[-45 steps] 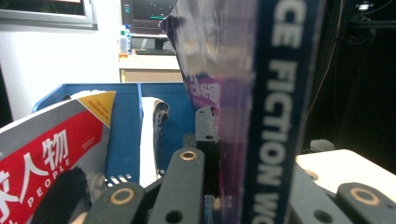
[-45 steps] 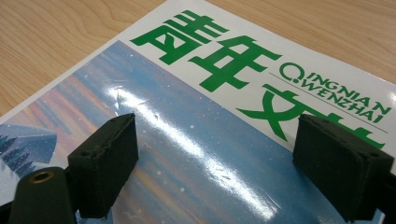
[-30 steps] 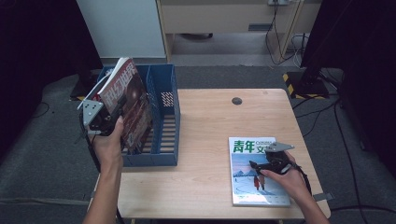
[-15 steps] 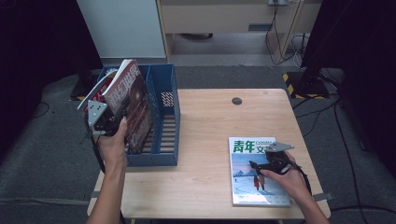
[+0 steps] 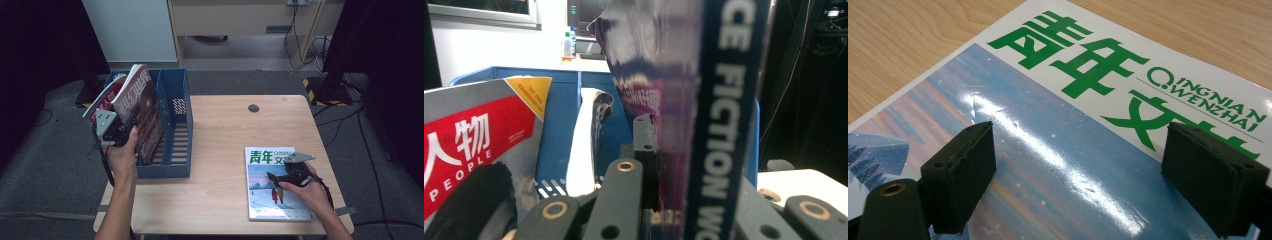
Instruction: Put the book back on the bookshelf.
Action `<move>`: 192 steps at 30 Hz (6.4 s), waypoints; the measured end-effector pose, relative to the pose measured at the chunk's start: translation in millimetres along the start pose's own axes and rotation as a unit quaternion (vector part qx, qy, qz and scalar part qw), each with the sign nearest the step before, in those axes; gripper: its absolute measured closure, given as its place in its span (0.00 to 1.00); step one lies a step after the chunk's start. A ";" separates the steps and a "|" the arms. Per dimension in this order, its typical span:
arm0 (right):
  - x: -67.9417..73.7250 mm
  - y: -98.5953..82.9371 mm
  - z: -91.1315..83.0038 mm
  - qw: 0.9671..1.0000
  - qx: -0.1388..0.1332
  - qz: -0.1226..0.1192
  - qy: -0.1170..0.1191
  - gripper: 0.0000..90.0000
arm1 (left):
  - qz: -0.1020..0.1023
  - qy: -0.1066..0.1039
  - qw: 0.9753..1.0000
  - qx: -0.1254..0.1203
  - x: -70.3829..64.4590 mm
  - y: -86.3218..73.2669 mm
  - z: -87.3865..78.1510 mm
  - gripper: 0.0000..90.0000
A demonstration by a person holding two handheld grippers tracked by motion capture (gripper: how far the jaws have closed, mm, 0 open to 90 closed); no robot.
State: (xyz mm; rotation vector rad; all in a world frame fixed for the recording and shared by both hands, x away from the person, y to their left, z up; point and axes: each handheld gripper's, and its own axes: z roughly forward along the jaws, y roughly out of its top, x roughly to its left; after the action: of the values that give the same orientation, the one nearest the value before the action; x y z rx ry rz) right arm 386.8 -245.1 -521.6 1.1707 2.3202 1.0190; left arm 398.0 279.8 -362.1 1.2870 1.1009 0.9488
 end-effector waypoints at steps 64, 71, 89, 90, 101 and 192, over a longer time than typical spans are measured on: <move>-0.6 -1.0 -0.9 1.000 -0.001 -0.001 0.000 0.16 | -0.019 0.006 0.999 0.029 2.0 -61.7 -1.6 0.93; -0.5 -1.0 -0.9 1.000 -0.001 -0.001 -0.001 0.16 | -0.016 0.008 0.999 0.042 1.4 -63.9 -6.6 0.92; -0.6 -1.1 -1.1 1.000 -0.001 -0.001 0.000 0.16 | -0.020 0.003 0.999 0.040 -6.0 -57.2 -10.3 0.91; -0.6 -1.2 -1.0 1.000 -0.001 -0.001 -0.001 0.16 | -0.020 0.004 0.999 0.041 -6.7 -56.9 -9.9 0.92; -0.7 -1.5 -1.5 1.000 0.000 -0.001 0.001 0.16 | -0.028 0.014 0.999 0.032 0.3 -54.2 -4.3 0.93; -0.1 -2.3 -2.7 1.000 0.001 0.001 0.000 0.16 | -0.052 0.020 0.997 0.052 9.8 -64.2 -52.8 0.69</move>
State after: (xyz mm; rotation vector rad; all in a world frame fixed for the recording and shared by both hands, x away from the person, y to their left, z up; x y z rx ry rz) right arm 384.0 -247.3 -521.5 1.1742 2.3200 1.0179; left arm 345.5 297.1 -424.9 1.2860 1.2493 0.8516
